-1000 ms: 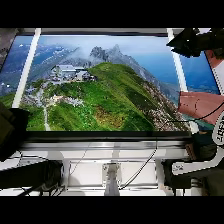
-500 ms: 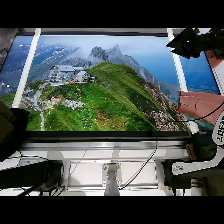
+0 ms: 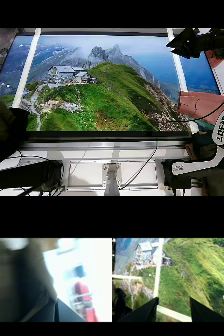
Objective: Fold the clothes and pants, and hang the long-sleeved shirts on hangers.
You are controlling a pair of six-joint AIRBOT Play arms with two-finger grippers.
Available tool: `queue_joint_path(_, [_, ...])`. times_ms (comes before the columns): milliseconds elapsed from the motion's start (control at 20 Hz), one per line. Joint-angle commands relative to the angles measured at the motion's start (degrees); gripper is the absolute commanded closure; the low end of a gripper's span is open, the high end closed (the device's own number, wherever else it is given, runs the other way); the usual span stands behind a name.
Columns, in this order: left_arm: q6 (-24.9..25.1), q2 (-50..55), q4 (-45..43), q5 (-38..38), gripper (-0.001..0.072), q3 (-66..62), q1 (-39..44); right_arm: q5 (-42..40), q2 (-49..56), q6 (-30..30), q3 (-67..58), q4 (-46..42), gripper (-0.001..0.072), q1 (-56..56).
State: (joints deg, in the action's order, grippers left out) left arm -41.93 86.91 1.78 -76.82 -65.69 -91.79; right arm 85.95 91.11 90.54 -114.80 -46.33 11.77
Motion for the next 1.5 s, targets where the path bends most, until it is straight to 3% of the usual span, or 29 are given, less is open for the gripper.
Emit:
queue_joint_path(0, [0.8, -0.2, 11.8, -10.6, 0.0698, 0.0, 1.6, -0.1, 0.0, 0.0, -0.1, 0.0, 0.0271, 0.0])
queue_joint_path(150, [-0.2, -1.3, 14.4, -13.5, 0.0698, 0.0, 9.6, -1.4, 0.0, 0.0, -0.1, 0.0, 0.0271, 0.0])
queue_joint_path(300, [-0.3, -2.9, 23.1, -13.5, 0.0697, 0.0, 24.2, -3.4, 0.0, 0.0, -0.1, 0.0, 0.0274, 0.0])
queue_joint_path(450, [-0.2, -4.6, 28.2, -7.7, 0.0698, -0.1, 41.5, -4.3, 0.0, 0.0, -0.1, 0.0, 0.0486, 0.0])
queue_joint_path(500, [-0.2, -5.1, 28.0, -4.1, 0.0698, -0.1, 47.7, -4.5, 0.0, 0.0, -0.1, 0.0, 0.0516, 0.0])
queue_joint_path(650, [2.4, -5.4, 28.0, 4.6, 0.0699, -1.4, 65.1, -4.9, 0.0, 0.0, -0.1, 0.0, 0.0518, 0.0])
queue_joint_path(750, [2.6, -5.4, 26.8, 11.3, 0.0698, -2.3, 75.7, -5.2, 0.0, -0.2, -0.1, 0.0, 0.0656, 0.0])
queue_joint_path(1000, [0.7, -5.4, 10.4, 23.9, 0.0698, -2.6, 97.3, -6.6, 0.0, -0.2, -0.1, -0.1, 0.0669, 0.0])
queue_joint_path(1250, [-13.6, -4.7, -16.6, 39.6, 0.0699, -2.6, 113.4, -7.3, 0.0, -0.1, -0.1, -0.1, 0.0669, 0.0])
queue_joint_path(1450, [-25.4, -0.4, -33.8, 41.6, 0.0697, -2.6, 121.0, -7.0, 0.0, -0.1, -0.1, 0.0, 0.0668, 0.0])
